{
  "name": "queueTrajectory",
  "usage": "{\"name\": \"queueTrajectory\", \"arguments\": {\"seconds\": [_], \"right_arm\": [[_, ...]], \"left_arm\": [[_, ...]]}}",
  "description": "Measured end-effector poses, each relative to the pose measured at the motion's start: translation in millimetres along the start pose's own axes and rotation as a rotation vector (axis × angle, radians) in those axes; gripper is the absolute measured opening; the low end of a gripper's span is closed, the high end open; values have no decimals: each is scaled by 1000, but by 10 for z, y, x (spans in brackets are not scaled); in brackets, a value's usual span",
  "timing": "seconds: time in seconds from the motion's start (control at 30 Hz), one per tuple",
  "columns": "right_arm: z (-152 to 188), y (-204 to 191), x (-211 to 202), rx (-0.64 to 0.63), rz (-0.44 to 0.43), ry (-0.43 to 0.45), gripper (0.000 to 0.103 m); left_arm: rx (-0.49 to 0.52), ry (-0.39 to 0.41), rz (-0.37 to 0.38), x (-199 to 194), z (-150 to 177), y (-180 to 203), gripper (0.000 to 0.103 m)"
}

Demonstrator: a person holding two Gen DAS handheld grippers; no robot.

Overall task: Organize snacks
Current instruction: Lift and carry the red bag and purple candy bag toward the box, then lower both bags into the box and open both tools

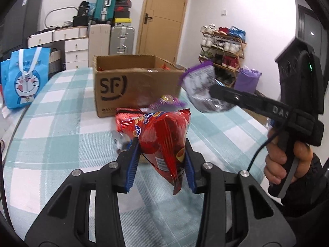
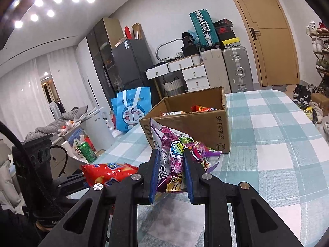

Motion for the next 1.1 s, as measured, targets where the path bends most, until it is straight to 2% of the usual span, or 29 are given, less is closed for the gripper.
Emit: {"name": "queueTrajectory", "arguments": {"seconds": [0.17, 0.67, 1.1], "right_arm": [[-75, 20, -22, 12, -10, 15, 22], [-414, 47, 30, 24, -2, 63, 22], [-748, -1, 235, 11, -4, 77, 22]], "left_arm": [[-43, 23, -27, -17, -158, -156, 36], [-47, 125, -111, 18, -777, -449, 36], [-44, 162, -169, 292, -1293, -572, 36]]}}
Point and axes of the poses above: each gripper's, at about its wrist camera, not at the fingertips, and x roughly the way its jaws point, y to its right, z to its underside, the point moved 5 cm from there along x, roughly the way its jaws point, and after that the axes turned 7 degrees about y, right-handed, at the moved point
